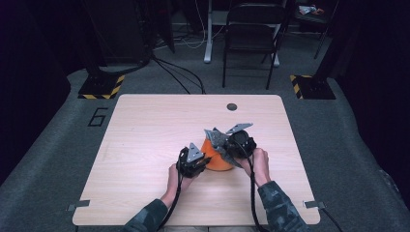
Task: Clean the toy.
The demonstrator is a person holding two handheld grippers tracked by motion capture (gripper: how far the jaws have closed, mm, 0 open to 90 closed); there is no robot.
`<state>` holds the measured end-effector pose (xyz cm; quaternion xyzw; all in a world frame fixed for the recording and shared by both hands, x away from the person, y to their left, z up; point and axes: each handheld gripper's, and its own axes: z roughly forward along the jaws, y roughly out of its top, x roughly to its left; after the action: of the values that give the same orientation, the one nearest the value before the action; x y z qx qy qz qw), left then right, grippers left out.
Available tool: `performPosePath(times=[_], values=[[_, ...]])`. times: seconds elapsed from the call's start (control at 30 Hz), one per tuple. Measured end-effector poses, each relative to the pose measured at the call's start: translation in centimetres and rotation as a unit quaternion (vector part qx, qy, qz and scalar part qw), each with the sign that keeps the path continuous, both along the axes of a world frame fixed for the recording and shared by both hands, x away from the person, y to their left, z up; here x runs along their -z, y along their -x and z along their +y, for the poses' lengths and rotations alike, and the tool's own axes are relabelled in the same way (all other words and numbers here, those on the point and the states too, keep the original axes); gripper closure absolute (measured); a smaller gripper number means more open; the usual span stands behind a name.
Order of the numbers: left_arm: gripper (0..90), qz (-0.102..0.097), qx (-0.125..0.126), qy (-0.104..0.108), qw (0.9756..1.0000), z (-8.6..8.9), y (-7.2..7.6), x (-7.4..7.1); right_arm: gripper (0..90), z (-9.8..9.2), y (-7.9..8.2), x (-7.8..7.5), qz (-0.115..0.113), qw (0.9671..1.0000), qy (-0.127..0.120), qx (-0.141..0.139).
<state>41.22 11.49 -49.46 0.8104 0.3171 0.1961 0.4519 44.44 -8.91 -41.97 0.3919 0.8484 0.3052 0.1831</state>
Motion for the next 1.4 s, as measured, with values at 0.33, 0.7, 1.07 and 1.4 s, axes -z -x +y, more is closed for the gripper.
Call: performPosePath(times=[0.33,0.7,1.07,1.4], values=[[75.1,0.007,0.001,0.007,0.9999,0.2,-0.3,0.1,75.5,-3.0,-0.5,1.4,0.041,0.9985,-0.019,0.03],[75.0,0.006,-0.003,0.012,0.9999,0.2,-0.4,0.2,75.6,-4.9,-1.3,4.2,0.085,0.9942,0.007,0.066],[74.7,-0.002,-0.013,0.014,0.9998,0.3,-0.3,0.4,75.6,-5.8,-2.2,6.1,0.092,0.9913,0.029,0.089],[74.5,-0.014,-0.008,0.001,0.9999,-0.1,0.1,0.1,75.5,-3.6,0.3,-1.3,-0.004,0.9984,-0.042,0.037]])
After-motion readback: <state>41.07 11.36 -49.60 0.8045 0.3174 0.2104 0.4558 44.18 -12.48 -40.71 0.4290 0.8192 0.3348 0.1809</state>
